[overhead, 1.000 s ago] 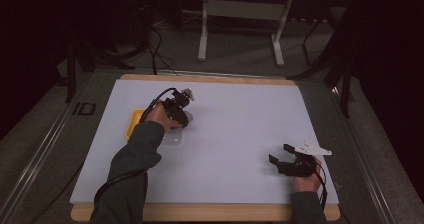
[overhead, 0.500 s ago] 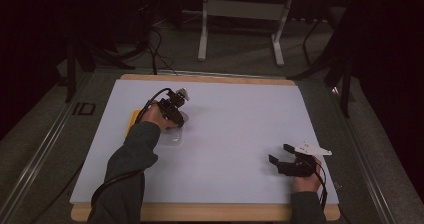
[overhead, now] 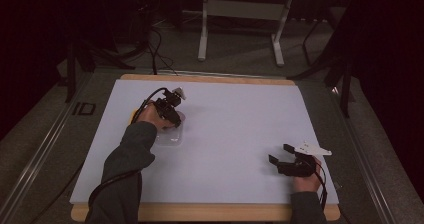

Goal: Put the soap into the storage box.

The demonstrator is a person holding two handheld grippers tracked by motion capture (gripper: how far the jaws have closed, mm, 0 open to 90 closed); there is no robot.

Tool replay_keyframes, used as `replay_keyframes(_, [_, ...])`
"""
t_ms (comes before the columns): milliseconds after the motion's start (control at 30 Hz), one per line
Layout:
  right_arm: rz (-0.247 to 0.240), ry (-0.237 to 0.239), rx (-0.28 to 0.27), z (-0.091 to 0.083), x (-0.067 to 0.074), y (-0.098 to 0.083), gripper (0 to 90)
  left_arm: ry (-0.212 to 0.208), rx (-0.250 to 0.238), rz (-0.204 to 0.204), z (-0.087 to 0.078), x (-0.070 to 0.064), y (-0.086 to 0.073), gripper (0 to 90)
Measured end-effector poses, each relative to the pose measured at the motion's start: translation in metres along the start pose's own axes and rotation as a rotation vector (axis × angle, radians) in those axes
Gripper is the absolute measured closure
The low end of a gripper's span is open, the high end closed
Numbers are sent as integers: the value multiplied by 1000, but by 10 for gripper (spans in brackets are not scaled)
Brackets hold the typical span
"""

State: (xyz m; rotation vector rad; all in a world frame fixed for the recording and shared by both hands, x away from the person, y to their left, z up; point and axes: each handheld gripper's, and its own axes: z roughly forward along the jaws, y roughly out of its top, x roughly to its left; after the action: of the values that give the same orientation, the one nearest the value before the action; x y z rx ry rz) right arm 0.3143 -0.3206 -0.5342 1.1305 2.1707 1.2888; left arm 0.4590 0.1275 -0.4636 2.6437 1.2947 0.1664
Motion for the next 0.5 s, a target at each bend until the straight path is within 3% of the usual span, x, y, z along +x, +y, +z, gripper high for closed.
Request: replay_keyframes(500, [-1, -1, -1, 0, 0, 0, 182, 8, 3, -22, -3, 9, -8, 497])
